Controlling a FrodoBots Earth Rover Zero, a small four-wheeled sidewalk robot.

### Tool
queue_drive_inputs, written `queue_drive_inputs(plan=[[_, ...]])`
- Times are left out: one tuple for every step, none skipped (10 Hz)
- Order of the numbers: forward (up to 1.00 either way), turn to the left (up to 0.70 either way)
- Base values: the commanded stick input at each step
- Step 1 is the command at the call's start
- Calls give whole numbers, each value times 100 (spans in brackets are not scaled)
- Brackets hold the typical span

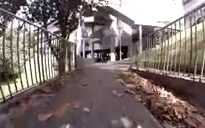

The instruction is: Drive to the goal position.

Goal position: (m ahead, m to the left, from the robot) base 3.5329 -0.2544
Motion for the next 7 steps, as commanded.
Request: queue_drive_inputs(plan=[[85, 0], [85, 0], [85, 0], [85, 0], [85, 0], [85, 0], [85, 0]])
